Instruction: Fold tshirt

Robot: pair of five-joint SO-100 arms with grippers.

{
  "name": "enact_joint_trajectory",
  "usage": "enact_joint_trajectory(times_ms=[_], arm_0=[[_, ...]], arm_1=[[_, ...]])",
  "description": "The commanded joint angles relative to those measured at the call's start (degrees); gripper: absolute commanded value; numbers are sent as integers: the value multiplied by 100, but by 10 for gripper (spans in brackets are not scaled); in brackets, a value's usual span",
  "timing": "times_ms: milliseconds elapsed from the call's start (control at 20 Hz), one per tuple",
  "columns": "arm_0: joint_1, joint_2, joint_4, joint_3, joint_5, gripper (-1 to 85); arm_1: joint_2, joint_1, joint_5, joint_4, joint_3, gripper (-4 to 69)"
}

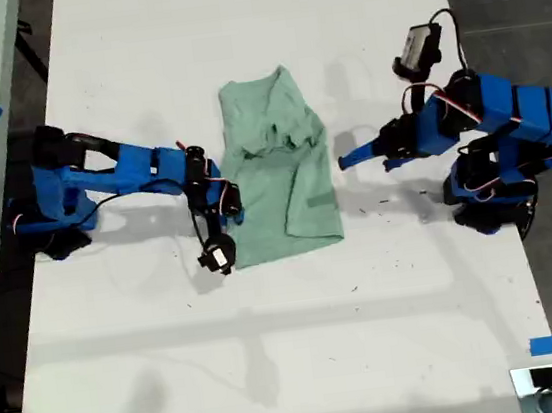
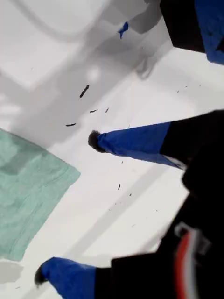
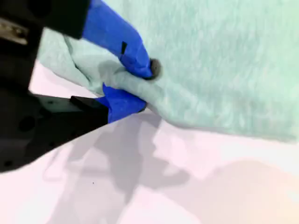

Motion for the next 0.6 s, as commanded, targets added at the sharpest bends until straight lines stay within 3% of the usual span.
enact_joint_trajectory(times_ms=[0,200,450,550], arm_0=[[-114,-62,-202,26,-88,0],[-149,176,185,18,-105,0],[-290,1608,1819,-70,-193,0],[-334,1969,2074,-255,-149,0]], arm_1=[[193,-79,44,-88,-18,393],[255,-88,53,-97,26,392],[325,-141,114,-105,70,392],[334,-149,123,-114,79,392]])
